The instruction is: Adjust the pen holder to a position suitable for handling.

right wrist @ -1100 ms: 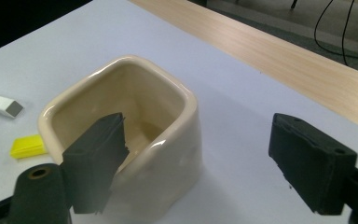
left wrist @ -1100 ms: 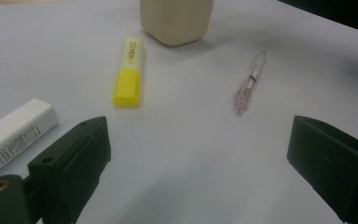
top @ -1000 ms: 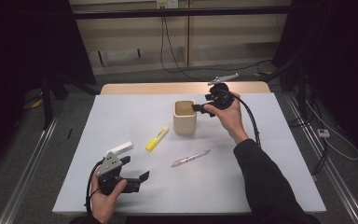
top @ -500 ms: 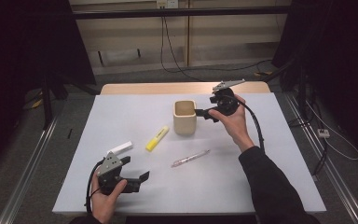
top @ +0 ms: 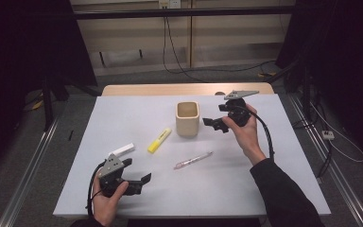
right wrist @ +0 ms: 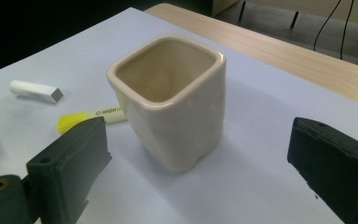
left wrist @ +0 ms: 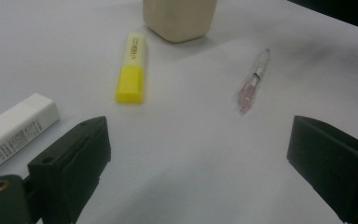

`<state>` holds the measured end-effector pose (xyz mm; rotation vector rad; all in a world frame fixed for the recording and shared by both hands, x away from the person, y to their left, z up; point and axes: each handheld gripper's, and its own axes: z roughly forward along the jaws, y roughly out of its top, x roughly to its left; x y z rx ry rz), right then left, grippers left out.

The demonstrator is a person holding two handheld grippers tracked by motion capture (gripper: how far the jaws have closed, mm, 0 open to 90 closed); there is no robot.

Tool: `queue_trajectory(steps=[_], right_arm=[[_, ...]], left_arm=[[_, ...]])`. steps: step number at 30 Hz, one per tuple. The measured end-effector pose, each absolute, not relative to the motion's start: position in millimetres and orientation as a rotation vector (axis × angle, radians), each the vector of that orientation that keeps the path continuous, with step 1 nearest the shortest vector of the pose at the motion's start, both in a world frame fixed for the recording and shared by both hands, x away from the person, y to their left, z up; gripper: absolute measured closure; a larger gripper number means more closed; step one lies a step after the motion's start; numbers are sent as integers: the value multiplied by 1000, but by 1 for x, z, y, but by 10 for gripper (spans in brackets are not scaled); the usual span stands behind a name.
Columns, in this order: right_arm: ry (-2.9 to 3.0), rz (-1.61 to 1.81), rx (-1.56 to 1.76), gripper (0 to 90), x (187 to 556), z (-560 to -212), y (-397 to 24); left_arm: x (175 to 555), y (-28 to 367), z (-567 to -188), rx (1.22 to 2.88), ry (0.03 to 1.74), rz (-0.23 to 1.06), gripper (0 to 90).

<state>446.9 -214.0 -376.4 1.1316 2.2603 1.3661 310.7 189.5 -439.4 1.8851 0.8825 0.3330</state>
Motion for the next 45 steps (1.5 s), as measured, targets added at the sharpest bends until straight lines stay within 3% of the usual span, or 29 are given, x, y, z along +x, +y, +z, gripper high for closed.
queue_trajectory(steps=[22, 45], right_arm=[[2324, 1272, 1080, 58, 411, -391, -218], [2128, 1217, 1228, 73, 339, -418, -268]], left_arm=[[310, 192, -438, 1861, 904, 351, 53], [311, 194, -436, 1858, 908, 362, 53]])
